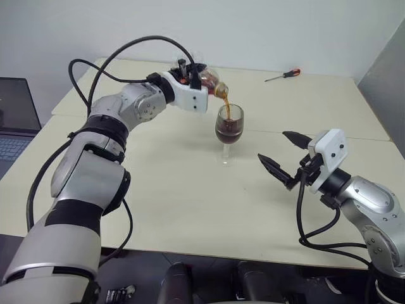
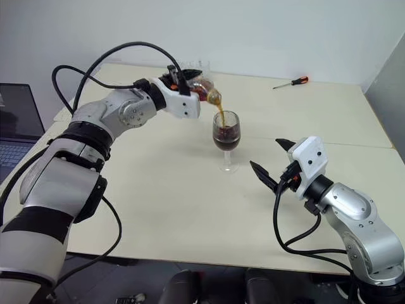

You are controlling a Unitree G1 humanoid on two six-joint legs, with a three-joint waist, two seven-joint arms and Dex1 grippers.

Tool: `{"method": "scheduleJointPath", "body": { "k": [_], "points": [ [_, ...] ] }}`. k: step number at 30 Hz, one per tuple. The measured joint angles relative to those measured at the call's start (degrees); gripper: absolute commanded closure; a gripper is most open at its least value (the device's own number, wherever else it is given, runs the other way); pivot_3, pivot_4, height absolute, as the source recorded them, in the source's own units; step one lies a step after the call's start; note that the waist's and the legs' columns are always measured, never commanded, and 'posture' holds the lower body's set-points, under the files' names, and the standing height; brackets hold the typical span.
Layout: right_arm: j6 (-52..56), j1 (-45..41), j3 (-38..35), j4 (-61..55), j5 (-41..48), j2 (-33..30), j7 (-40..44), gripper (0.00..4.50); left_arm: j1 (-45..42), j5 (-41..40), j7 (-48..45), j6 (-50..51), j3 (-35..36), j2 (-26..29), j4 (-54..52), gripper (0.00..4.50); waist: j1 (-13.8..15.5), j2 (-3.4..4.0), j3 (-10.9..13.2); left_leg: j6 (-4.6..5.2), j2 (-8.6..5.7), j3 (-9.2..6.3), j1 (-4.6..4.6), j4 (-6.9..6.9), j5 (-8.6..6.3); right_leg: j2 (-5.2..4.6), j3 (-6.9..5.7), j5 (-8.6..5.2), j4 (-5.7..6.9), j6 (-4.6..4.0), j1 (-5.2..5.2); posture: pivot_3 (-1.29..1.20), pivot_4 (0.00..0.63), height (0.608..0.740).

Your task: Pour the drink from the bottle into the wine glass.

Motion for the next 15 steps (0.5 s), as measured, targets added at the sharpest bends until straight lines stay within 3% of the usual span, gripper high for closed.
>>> {"method": "scheduleJointPath", "body": {
  "k": [6,11,15],
  "points": [
    [0.0,-0.4,0.7,0.5,0.0,0.0,0.4,0.0,2.3,-5.0,-5.3,0.5,2.8,-0.8,-0.3,3.52,-0.2,0.0,0.0,0.0,0.01,-0.01,0.01,0.0,0.0,0.02,0.0,0.0,0.02,0.0,0.0,0.0,0.15,0.74],
    [-0.1,-3.7,0.7,2.2,1.4,0.7,1.3,0.0,7.3,-20.4,-16.9,7.8,14.8,-4.1,-1.1,3.52,-0.2,0.01,0.0,0.0,0.02,-0.02,0.02,0.03,0.01,0.02,-0.02,0.01,0.05,-0.01,0.01,0.0,0.15,0.74],
    [-0.1,-8.2,0.6,5.0,3.1,1.7,2.0,0.0,12.3,-34.9,-23.4,19.5,26.7,-5.6,-5.1,3.52,-1.0,0.01,0.0,-0.01,0.03,-0.06,0.02,0.05,0.01,0.02,-0.04,0.01,0.08,-0.01,0.01,0.0,0.15,0.74]
  ]
}}
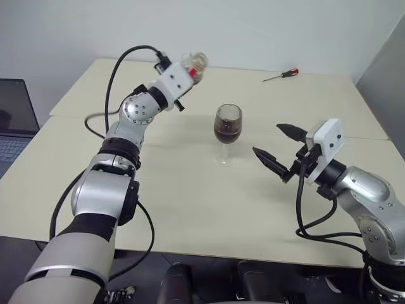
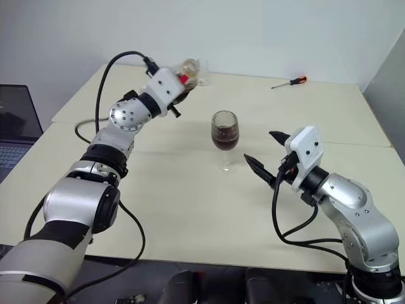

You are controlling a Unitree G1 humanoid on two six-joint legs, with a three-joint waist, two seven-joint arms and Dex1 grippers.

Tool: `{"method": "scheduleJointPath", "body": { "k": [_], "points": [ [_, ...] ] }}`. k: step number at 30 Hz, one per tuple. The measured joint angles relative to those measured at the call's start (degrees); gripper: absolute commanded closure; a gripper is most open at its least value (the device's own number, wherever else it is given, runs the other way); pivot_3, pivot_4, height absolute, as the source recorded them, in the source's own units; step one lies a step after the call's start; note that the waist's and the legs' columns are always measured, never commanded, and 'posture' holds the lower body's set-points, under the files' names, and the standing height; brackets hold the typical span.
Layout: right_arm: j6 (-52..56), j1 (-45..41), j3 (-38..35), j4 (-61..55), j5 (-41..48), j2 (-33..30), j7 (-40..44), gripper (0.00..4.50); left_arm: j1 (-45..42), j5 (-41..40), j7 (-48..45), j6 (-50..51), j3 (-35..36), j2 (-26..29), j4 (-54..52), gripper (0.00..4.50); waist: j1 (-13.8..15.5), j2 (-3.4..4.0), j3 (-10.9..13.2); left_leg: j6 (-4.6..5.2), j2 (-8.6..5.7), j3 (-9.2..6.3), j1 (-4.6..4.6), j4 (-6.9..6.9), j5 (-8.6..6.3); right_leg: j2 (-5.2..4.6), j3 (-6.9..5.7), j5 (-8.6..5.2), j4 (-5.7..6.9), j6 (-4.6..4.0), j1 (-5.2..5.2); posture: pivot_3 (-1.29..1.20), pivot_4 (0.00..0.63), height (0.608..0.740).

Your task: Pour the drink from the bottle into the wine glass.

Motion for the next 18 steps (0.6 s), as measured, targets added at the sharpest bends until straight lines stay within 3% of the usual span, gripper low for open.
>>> {"method": "scheduleJointPath", "body": {
  "k": [4,7,10,18],
  "points": [
    [6.0,-6.9,-3.3,1.7,12.0,3.2,-1.0,0.0,7.0,-9.0,-0.6,11.1,7.7,0.3,-9.0,3.52,-0.8,0.02,0.0,-0.04,0.03,-0.05,0.02,-0.01,0.02,0.0,0.0,0.01,0.08,-0.01,0.01,0.0,0.15,0.74],
    [11.4,-11.4,-3.9,1.2,19.6,1.3,-0.8,0.0,14.4,-11.8,0.5,16.9,10.1,0.4,-16.9,3.52,-0.6,0.02,0.0,-0.04,0.08,-0.1,0.02,-0.01,0.03,0.0,-0.07,0.01,0.09,-0.02,0.02,0.0,0.15,0.74],
    [15.9,-14.5,0.0,1.5,20.9,-2.2,-0.5,0.0,20.1,-12.7,3.8,20.2,11.9,0.4,-21.8,3.52,-0.5,0.01,0.0,-0.04,0.06,-0.09,0.01,0.0,0.03,-0.04,-0.07,0.01,0.11,-0.02,0.01,0.0,0.15,0.74],
    [17.9,-19.1,6.4,2.5,20.6,-3.8,2.2,0.0,26.7,-13.6,10.0,21.9,14.6,-0.9,-26.6,0.87,-0.1,-0.03,0.0,-0.03,0.02,-0.1,-0.02,0.01,0.02,-0.07,-0.07,0.01,0.05,-0.01,0.04,0.0,0.15,0.74]
  ]
}}
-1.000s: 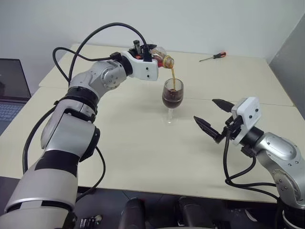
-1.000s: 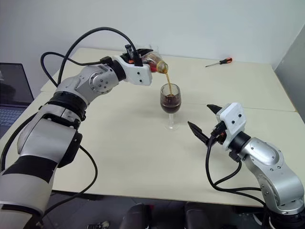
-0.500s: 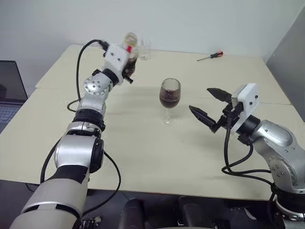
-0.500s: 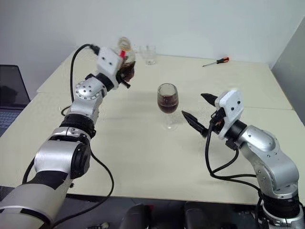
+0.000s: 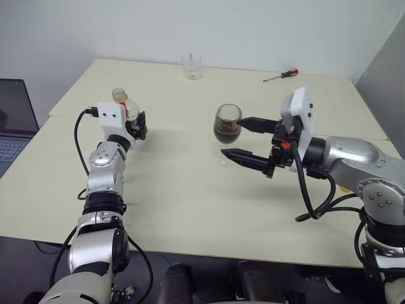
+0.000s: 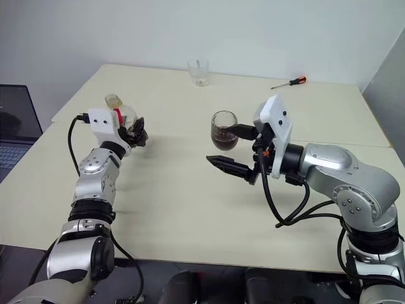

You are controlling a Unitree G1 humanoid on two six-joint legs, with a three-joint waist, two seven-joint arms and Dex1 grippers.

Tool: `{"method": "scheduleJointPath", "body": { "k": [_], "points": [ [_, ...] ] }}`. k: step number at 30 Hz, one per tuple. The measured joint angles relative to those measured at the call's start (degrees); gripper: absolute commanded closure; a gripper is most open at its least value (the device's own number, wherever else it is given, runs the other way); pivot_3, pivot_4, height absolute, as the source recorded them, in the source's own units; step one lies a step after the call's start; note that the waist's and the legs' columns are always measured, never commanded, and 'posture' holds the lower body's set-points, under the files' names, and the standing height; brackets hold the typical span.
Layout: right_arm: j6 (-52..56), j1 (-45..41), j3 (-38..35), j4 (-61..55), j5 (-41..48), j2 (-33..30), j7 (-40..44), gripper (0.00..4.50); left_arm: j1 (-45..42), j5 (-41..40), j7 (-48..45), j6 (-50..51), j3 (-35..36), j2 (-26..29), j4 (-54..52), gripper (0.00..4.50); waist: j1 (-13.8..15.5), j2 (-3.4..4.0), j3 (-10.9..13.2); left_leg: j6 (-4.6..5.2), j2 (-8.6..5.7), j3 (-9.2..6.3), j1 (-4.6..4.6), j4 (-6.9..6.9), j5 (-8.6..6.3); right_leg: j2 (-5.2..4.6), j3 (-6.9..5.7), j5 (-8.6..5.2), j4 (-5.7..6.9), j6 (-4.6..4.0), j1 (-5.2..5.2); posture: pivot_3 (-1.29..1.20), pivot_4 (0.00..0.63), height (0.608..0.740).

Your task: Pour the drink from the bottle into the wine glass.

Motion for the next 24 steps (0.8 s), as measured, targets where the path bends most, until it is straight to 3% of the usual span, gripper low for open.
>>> {"method": "scheduleJointPath", "body": {
  "k": [3,15,24],
  "points": [
    [0.1,0.0,0.6,0.0,0.0,-0.4,0.4,0.0,1.6,0.0,0.3,0.1,0.0,-0.5,-1.2,0.02,-0.1,-0.01,0.0,0.0,0.01,0.01,0.01,-0.01,0.0,0.0,0.01,0.0,0.0,0.0,-0.01,0.0,0.15,0.74],
    [0.1,-0.4,0.7,0.9,-0.8,-0.7,1.6,0.0,5.8,-1.3,2.5,3.2,0.8,-1.5,-6.5,0.02,-0.2,-0.01,0.0,0.0,0.03,0.0,0.01,-0.04,0.0,0.01,0.01,0.0,-0.01,0.0,-0.01,0.0,0.15,0.74],
    [-0.6,-0.4,1.0,2.3,-2.5,-1.6,5.0,0.0,13.7,-2.5,4.7,11.6,2.8,0.5,-20.6,0.02,-0.3,-0.01,0.0,0.0,0.05,-0.02,0.02,-0.05,0.0,0.01,0.0,0.0,-0.01,0.0,-0.01,0.0,0.15,0.74]
  ]
}}
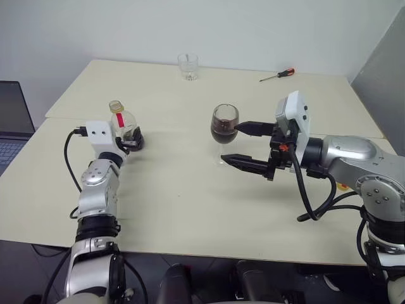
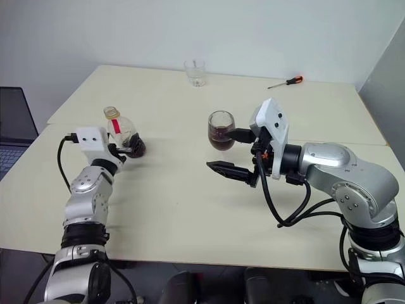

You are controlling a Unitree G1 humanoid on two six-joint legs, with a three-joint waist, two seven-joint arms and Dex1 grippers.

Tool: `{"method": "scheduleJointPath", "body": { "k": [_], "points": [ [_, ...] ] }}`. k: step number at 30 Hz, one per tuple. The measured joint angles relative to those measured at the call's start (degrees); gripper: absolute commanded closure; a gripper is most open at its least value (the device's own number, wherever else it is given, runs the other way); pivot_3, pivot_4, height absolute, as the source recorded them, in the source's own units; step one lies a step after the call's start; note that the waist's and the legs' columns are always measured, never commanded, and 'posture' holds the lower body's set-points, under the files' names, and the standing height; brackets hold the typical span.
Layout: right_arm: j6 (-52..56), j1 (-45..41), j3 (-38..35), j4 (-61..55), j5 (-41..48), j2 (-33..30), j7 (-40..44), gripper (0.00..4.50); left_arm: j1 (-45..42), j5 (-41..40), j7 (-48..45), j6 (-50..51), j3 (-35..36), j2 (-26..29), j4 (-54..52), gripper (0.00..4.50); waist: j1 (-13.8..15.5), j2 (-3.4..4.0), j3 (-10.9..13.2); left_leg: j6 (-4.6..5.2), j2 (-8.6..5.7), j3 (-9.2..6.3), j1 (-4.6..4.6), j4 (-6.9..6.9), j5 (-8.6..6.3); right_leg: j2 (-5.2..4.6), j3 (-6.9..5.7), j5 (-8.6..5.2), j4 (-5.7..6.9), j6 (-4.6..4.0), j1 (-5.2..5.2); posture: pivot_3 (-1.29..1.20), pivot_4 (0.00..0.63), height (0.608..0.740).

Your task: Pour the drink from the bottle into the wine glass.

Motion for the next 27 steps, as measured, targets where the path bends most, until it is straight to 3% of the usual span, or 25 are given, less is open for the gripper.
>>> {"method": "scheduleJointPath", "body": {
  "k": [8,15,19,22,27],
  "points": [
    [-4.0,-1.6,4.3,5.2,-5.3,-1.9,8.2,0.0,4.2,-1.7,0.5,9.5,1.0,2.6,-15.0,0.02,0.0,0.0,0.0,0.0,-0.01,0.0,0.0,-0.01,0.0,0.0,0.01,0.0,-0.03,0.0,0.0,0.0,0.15,0.74],
    [-12.4,-2.7,6.7,17.1,-12.7,-7.6,21.3,0.0,6.2,-3.4,-2.8,23.1,1.0,12.2,-31.3,0.02,0.0,0.0,0.0,0.01,-0.02,0.04,0.02,-0.05,-0.01,-0.01,0.05,-0.01,-0.11,0.0,-0.01,0.0,0.15,0.74],
    [-16.1,-4.3,7.9,22.5,-16.8,-9.6,26.6,0.0,7.8,-7.3,-7.8,29.1,3.7,17.5,-36.2,0.02,-0.1,0.02,0.0,0.01,0.03,0.02,0.05,-0.09,-0.01,0.04,0.03,-0.04,-0.1,-0.06,-0.04,0.0,0.15,0.74],
    [-16.9,-4.7,7.5,24.9,-17.4,-10.2,29.0,0.0,8.2,-12.3,-15.3,32.3,8.0,24.6,-36.8,0.02,-0.3,0.03,0.1,0.01,0.09,0.02,0.06,-0.13,-0.01,0.09,0.02,-0.09,-0.1,-0.13,-0.07,0.0,0.15,0.74],
    [-17.2,-5.6,1.9,28.9,-16.6,-12.0,31.7,0.0,7.8,-21.8,-30.9,35.0,9.1,32.9,-37.0,0.02,0.2,0.08,0.1,0.0,0.01,0.07,0.06,-0.09,-0.01,-0.01,-0.02,-0.11,-0.14,-0.14,-0.04,0.0,0.15,0.74]
  ]
}}
